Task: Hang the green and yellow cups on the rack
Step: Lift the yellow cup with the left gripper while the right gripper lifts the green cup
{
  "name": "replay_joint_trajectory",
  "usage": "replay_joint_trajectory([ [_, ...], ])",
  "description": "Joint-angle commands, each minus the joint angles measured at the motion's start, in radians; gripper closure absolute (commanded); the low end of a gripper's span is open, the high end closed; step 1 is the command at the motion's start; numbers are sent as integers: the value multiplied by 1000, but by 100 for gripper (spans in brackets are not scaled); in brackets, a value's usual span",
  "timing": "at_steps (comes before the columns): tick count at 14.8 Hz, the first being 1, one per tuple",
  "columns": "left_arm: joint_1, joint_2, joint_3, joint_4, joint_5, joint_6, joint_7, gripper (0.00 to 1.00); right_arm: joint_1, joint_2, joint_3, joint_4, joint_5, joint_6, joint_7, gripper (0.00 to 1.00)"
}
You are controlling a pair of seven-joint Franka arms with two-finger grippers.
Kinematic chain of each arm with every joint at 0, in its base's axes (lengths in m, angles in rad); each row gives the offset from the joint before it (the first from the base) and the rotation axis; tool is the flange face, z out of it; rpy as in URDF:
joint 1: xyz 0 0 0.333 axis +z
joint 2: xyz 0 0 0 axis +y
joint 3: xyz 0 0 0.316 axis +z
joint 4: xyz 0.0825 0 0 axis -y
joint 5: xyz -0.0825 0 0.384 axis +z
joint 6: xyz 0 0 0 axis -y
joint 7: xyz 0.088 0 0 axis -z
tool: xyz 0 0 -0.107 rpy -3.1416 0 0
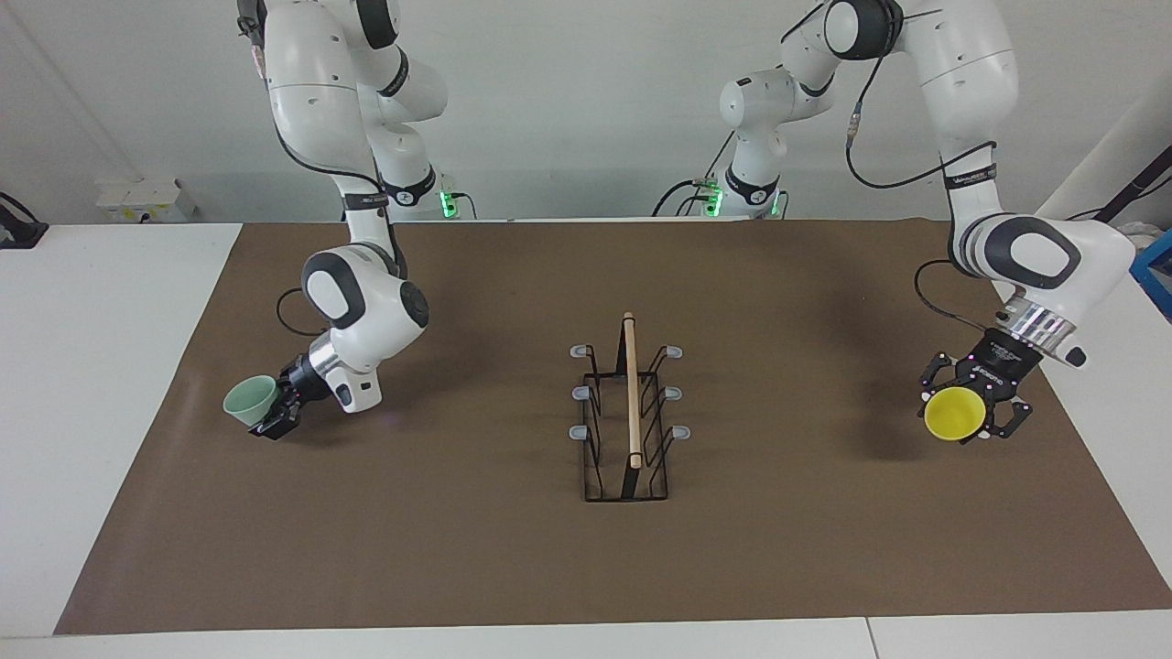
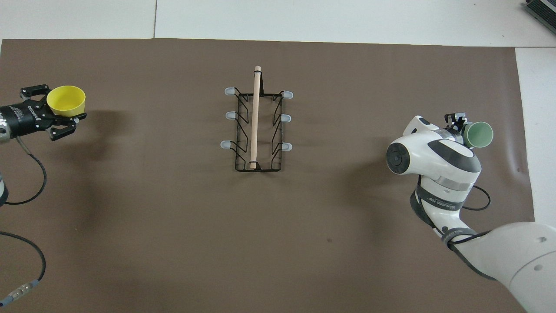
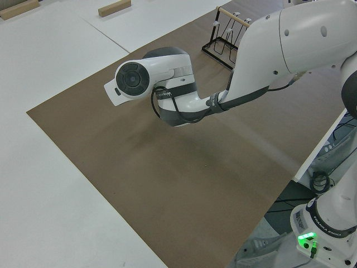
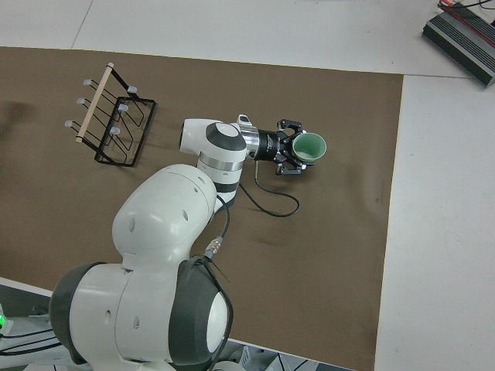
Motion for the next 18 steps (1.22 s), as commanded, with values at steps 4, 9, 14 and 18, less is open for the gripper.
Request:
replay_joint_trajectory([
  [4,-19,-147,14,-31,100,-3,-6,100,-14,-173,15,-15,548,-16,-187,90],
  [9,-16,-259,16,-45,202,-34,-27,100,-5,-265,17,-4,867,-36,-256,91],
  [14,-62,-365,8,-41,442,-140,-18,100,11,-318,21,10,1134,-42,-261,91],
  [18,-114,-411,4,-38,464,-177,8,100,41,-361,21,11,1252,-51,-258,92],
])
